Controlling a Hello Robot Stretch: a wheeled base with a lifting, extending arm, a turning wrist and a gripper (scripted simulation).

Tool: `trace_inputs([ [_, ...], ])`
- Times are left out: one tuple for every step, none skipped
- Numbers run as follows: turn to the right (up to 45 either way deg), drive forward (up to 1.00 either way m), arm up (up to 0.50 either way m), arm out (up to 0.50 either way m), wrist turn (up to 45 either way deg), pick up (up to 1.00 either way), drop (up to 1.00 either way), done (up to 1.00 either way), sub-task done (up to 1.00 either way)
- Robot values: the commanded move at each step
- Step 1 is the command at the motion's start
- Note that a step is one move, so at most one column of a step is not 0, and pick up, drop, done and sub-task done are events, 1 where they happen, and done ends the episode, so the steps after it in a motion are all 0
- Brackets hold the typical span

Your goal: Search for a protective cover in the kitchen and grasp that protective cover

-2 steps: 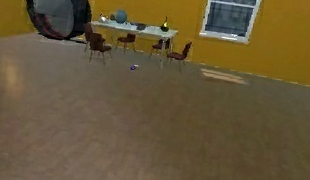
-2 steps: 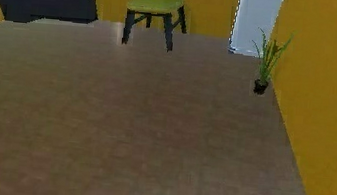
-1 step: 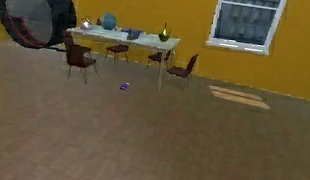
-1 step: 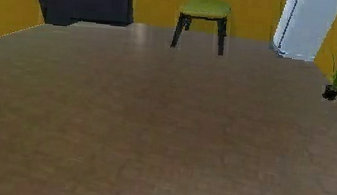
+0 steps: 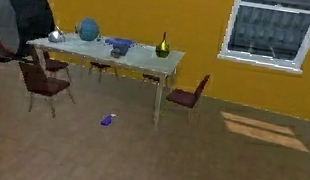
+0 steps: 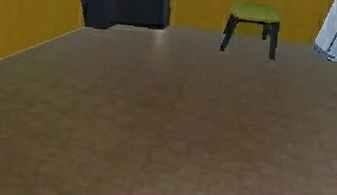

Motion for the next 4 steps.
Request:
trace_inputs([
  [0.0, 1.00, 0.00, 0.00, 0.0, 0.00, 0.00, 0.00, 0.00],
  [0.0, 0.45, 0.00, 0.00, 0.0, 0.00, 0.00, 0.00, 0.00],
  [-45.0, 0.00, 0.00, 0.00, 0.0, 0.00, 0.00, 0.00, 0.00],
  [-45.0, 0.00, 0.00, 0.00, 0.0, 0.00, 0.00, 0.00, 0.00],
])
